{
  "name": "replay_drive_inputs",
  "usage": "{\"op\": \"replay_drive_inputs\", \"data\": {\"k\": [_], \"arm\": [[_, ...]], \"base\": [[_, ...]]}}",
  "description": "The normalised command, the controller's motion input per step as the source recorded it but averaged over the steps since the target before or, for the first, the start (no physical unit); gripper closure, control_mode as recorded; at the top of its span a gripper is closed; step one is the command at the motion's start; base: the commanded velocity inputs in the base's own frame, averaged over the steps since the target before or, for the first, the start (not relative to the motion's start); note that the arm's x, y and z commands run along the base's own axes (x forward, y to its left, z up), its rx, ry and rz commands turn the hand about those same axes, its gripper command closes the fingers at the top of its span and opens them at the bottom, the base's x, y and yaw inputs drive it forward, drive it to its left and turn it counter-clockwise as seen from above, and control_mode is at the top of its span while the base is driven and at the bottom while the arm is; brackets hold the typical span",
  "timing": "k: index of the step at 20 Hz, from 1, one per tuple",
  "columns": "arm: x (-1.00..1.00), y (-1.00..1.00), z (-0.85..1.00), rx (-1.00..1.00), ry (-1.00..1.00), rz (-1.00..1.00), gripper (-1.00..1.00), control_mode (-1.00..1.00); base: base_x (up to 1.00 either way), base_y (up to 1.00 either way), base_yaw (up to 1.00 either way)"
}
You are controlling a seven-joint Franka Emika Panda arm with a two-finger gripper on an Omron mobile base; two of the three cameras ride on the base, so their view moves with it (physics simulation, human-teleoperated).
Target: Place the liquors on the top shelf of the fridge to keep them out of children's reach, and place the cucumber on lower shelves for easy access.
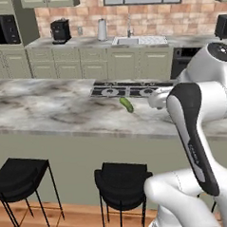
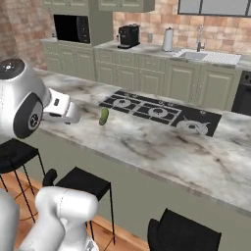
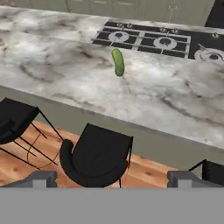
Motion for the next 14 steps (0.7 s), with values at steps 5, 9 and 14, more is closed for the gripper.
{"op": "replay_drive_inputs", "data": {"k": [5, 9, 14], "arm": [[0.86, 0.15, -0.53, 0.00, 0.22, 0.02, -1.00, -1.00], [0.78, 0.00, -0.30, 0.00, 0.09, 0.01, -1.00, -1.00], [0.58, 0.00, -0.14, 0.00, 0.00, 0.00, -1.00, -1.00]], "base": [[0.00, 0.00, 0.00], [0.00, 0.00, 0.00], [0.00, 0.00, 0.00]]}}
